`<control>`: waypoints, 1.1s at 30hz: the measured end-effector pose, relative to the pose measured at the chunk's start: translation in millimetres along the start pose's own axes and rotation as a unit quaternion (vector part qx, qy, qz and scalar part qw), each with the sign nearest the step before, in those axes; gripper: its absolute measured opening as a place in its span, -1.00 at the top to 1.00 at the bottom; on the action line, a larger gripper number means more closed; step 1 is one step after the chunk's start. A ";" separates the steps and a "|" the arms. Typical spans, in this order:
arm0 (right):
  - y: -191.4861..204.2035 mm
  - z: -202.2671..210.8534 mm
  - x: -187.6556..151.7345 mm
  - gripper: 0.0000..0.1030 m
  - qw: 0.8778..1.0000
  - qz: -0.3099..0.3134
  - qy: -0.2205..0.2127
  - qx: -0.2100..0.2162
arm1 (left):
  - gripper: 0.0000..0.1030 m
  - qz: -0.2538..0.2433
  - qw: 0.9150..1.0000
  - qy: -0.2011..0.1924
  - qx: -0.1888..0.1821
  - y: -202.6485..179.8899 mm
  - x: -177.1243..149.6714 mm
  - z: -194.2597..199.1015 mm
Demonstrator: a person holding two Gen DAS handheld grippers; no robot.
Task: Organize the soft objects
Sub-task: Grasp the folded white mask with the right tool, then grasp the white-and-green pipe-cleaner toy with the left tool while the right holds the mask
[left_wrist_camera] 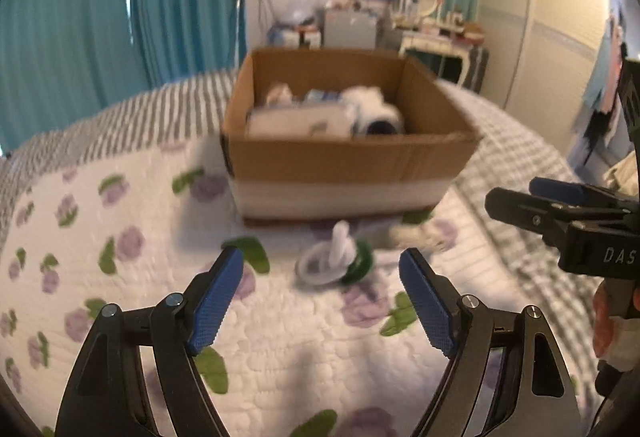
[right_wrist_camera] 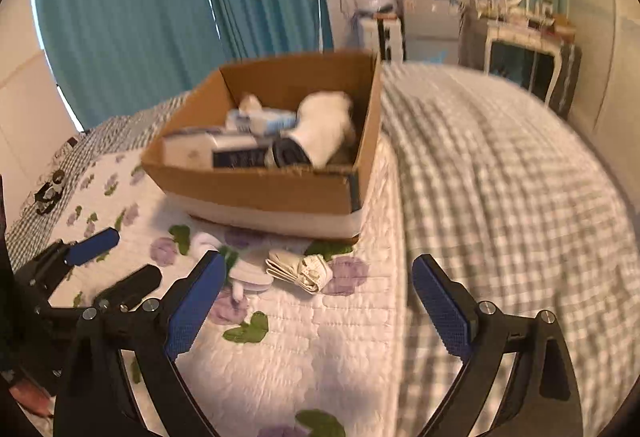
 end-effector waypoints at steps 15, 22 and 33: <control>1.9 -98.5 -26.8 -0.11 0.993 -0.059 0.090 0.048 | -0.60 0.017 0.999 0.042 -0.022 -3.9 -24.7 -42.4; -12.5 -74.8 -17.8 -0.10 0.995 -0.074 0.056 0.043 | -0.60 -0.008 0.997 0.061 -0.035 -28.3 -22.5 -53.6; -33.9 -54.7 -18.7 -0.10 0.993 -0.097 0.049 0.036 | -0.45 -0.006 0.996 0.085 -0.040 -30.3 -20.9 -88.4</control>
Point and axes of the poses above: each gripper's, at about its wrist camera, not at the fingertips, and z roughly against the way its jaws point, y to its left, x to its top, the point moved 6 cm from there along -z, roughly the way its jaws point, and after that the axes turned 1 degree about -y, right-handed, at the moved point
